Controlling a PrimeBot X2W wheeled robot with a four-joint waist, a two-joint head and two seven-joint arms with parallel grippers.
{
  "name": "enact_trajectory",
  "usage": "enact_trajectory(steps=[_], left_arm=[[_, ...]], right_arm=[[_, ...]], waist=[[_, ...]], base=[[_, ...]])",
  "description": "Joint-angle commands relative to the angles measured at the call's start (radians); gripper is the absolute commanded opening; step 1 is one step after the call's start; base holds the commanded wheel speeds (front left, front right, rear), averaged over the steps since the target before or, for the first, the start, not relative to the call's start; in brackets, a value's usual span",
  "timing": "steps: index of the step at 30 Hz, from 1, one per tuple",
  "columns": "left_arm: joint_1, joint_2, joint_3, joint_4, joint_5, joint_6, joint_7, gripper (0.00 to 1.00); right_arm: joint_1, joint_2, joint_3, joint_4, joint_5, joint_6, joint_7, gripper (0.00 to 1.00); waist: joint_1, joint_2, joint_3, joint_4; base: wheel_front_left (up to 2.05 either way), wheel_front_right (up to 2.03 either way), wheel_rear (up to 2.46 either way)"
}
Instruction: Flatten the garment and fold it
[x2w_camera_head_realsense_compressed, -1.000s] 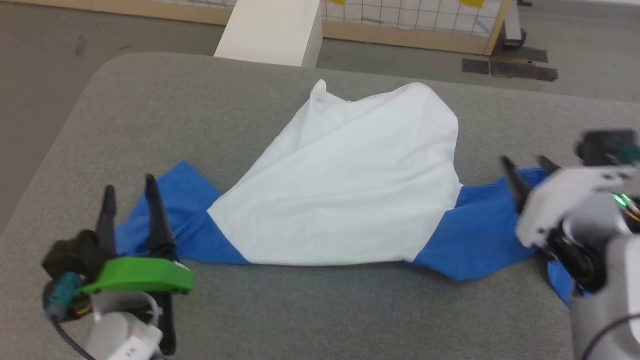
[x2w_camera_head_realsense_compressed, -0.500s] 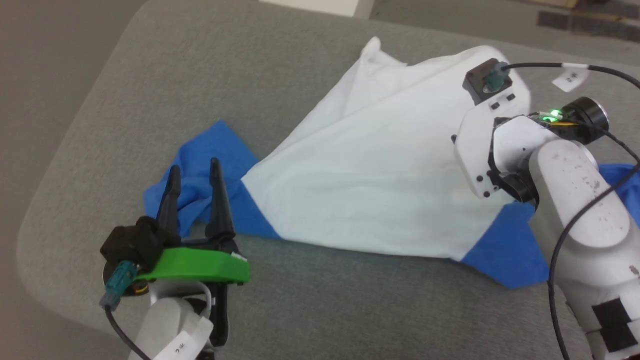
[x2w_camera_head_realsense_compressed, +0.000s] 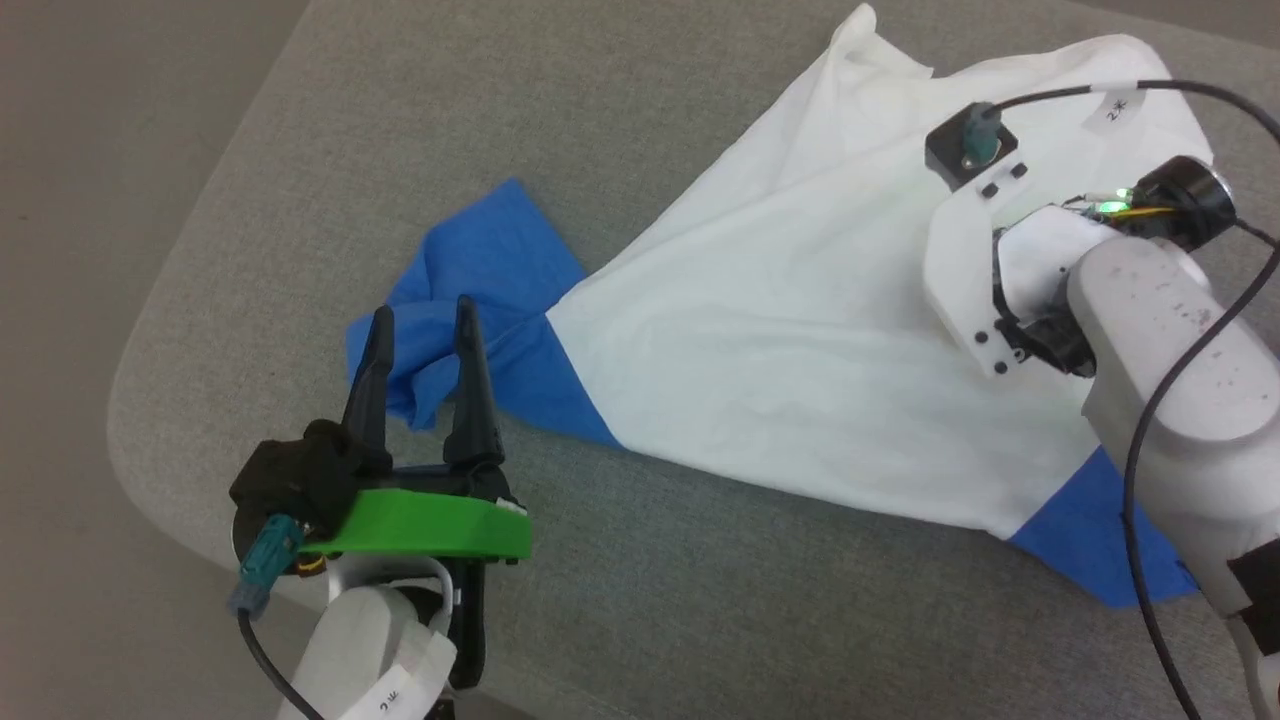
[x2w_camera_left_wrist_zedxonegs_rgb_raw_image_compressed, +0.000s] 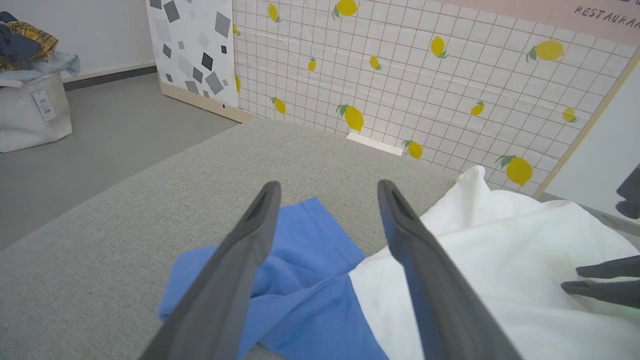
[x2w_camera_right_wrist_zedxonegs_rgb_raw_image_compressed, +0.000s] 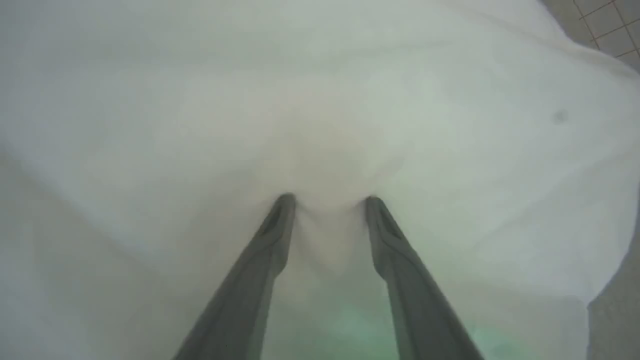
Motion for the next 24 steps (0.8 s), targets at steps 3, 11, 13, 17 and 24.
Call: enact_trajectory(steps=[3, 11, 13, 17, 24], left_arm=[[-0.02, -0.005, -0.012, -0.008, -0.017, 0.011, -0.005, 1.0], [-0.032, -0.005, -0.05, -0.013, -0.048, 0.02, -0.005, 1.0], [-0.034, -0.005, -0.061, -0.015, -0.056, 0.023, -0.005, 1.0], [-0.035, -0.005, -0.072, -0.016, -0.068, 0.029, -0.005, 1.0], [-0.027, -0.005, -0.071, -0.01, -0.069, 0.039, -0.005, 1.0]], right_arm=[[0.004, -0.029, -0.018, 0.032, 0.022, -0.001, -0.007, 0.0], [-0.154, -0.083, -0.189, 0.061, -0.065, -0.001, -0.068, 0.0], [-0.2, -0.095, -0.234, 0.068, -0.104, -0.001, -0.084, 0.0], [-0.275, -0.1, -0.33, 0.072, -0.197, -0.001, -0.141, 0.0], [-0.279, -0.054, -0.417, 0.115, -0.308, -0.001, -0.171, 1.0]], waist=[[0.0, 0.0, 0.018, 0.014], [0.0, 0.0, 0.054, 0.06], [0.0, 0.0, 0.066, 0.075], [0.0, 0.0, 0.081, 0.096], [0.0, 0.0, 0.071, 0.094]], base=[[0.0, 0.0, 0.0], [0.0, 0.0, 0.0], [0.0, 0.0, 0.0], [0.0, 0.0, 0.0], [0.0, 0.0, 0.0]])
